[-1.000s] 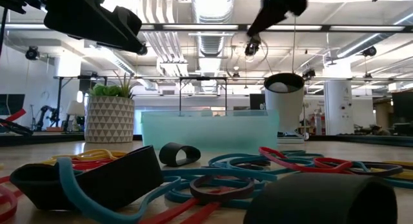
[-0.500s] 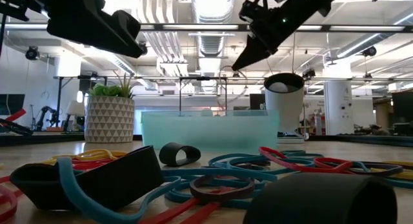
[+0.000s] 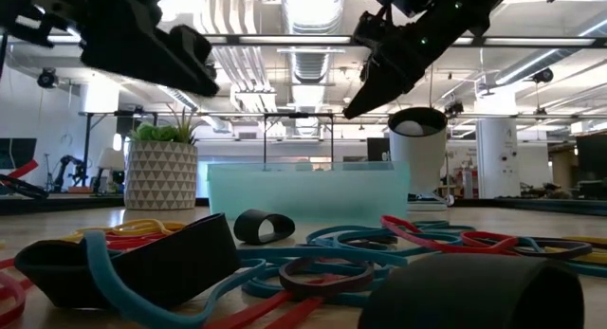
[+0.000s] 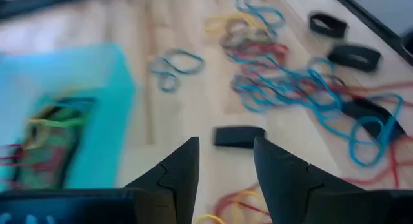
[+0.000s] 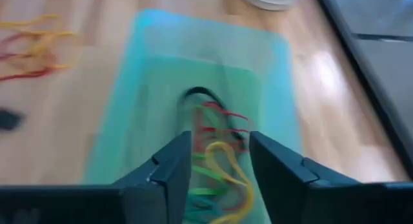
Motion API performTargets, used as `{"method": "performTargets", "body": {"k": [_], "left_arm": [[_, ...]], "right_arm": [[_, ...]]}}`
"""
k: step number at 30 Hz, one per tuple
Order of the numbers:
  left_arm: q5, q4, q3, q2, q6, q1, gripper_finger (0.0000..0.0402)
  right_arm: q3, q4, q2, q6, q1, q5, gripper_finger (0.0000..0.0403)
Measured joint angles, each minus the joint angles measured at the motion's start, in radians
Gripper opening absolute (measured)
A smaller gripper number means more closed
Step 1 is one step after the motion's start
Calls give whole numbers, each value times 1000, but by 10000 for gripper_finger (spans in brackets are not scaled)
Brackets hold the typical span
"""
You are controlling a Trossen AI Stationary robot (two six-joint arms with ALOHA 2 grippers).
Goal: Pick and place rubber bands into bin
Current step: Put the black rubber band into the green bin
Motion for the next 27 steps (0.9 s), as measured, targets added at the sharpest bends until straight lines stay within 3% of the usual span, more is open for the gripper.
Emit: {"method": "performTargets", "body": {"k": [3,7,15,27], "left_arm": [[36,15,23,74,0,0,132],[41,8,59,170,36,0,132],[-60,-99,171,342,231,1,132],[-86,-97,259,453,349,1,132]], "right_arm": [[0,-5,-5,-28,25,-59,164],[0,-23,-13,-76,79,-60,171],[0,-32,-15,-84,189,-51,161],[0,-65,-24,-49,274,-14,133]]}}
